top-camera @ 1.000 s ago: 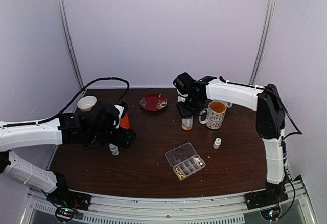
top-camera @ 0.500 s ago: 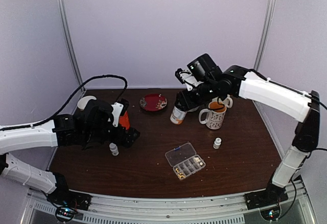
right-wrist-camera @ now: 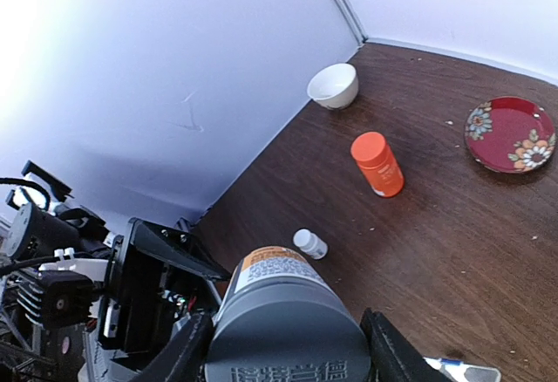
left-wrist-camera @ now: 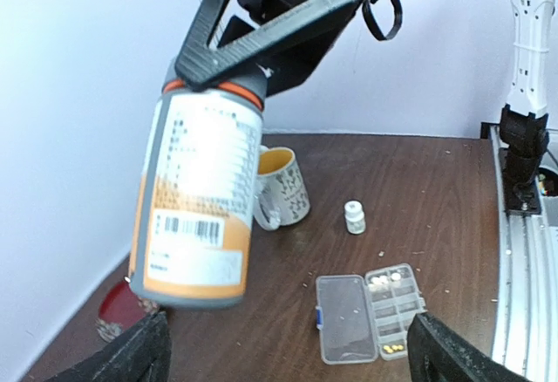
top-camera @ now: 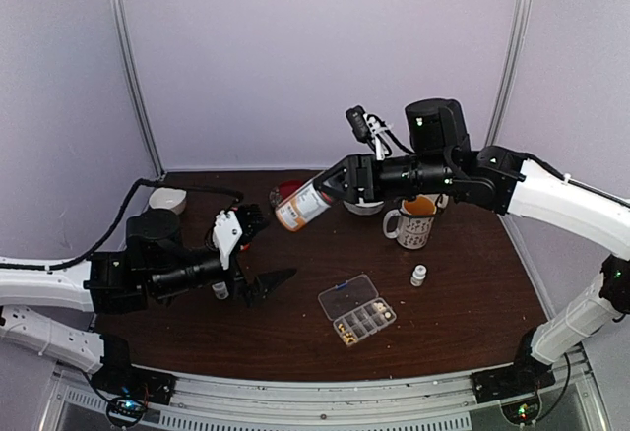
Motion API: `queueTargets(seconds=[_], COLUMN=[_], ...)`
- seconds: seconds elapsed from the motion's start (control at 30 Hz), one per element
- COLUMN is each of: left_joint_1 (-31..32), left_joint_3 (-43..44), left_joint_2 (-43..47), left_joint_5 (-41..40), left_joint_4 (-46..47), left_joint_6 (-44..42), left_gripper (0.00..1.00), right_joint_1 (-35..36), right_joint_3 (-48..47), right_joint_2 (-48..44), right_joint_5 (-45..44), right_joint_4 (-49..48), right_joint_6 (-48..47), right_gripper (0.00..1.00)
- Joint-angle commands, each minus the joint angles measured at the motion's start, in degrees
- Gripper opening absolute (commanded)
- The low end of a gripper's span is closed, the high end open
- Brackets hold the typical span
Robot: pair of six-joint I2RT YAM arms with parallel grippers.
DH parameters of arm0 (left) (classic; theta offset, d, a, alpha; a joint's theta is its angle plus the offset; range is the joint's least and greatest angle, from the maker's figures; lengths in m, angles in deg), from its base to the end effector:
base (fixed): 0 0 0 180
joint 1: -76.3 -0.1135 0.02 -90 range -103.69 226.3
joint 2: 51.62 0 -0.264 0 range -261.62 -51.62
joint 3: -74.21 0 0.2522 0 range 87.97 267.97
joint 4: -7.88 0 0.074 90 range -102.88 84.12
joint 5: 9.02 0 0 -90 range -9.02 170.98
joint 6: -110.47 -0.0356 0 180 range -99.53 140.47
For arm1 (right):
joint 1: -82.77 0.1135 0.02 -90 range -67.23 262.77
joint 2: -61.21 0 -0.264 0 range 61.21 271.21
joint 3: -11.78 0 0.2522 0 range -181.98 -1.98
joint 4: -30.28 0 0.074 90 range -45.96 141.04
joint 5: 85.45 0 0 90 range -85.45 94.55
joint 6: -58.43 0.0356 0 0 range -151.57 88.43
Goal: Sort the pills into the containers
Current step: Unscrew the lid of the pill bottle.
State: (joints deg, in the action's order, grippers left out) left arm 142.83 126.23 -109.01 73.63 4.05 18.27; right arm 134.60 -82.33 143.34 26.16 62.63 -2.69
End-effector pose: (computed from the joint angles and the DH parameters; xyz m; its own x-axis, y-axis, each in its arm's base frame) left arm 0.0985 -0.2153 0.2948 -0.0306 0.1662 -0.9856 0.8612 0.5048 0.0583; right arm 0.1942 0.2683 0.3901 -0.6444 -0.0932 -0.7590 -0.7230 0.3976 0.5650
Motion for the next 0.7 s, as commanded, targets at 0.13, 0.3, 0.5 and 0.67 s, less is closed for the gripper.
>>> queueTargets(seconds=[0.13, 0.3, 0.5, 0.67], left_joint_1=[0.6, 0.7, 0.6, 0.6], left_joint_3=[-0.8, -0.3, 0.4, 0.5], left_joint_2=[-1.5, -1.9, -1.8, -1.9], left_joint_5=[-10.0, -10.7, -9.4, -8.5], left_joint_4=[17.3, 17.5, 16.4, 15.4], left_joint_6=[-19.0, -18.8, -18.1, -16.6], left_gripper=[0.98, 0.97, 0.77, 0.58], right_joint_1=[2.3, 2.5, 2.5, 2.5], right_joint_3=[1.5, 3.0, 3.0, 2.5], right_joint_2=[-1.1, -1.0, -1.1, -1.2], right_joint_5=[7.1, 9.4, 9.7, 10.1], right_joint_4=[-11.0, -14.3, -14.4, -13.9], right_joint_6=[9.3, 12.1, 12.0, 11.0], right_gripper=[0.38, 0.38, 0.37, 0.35])
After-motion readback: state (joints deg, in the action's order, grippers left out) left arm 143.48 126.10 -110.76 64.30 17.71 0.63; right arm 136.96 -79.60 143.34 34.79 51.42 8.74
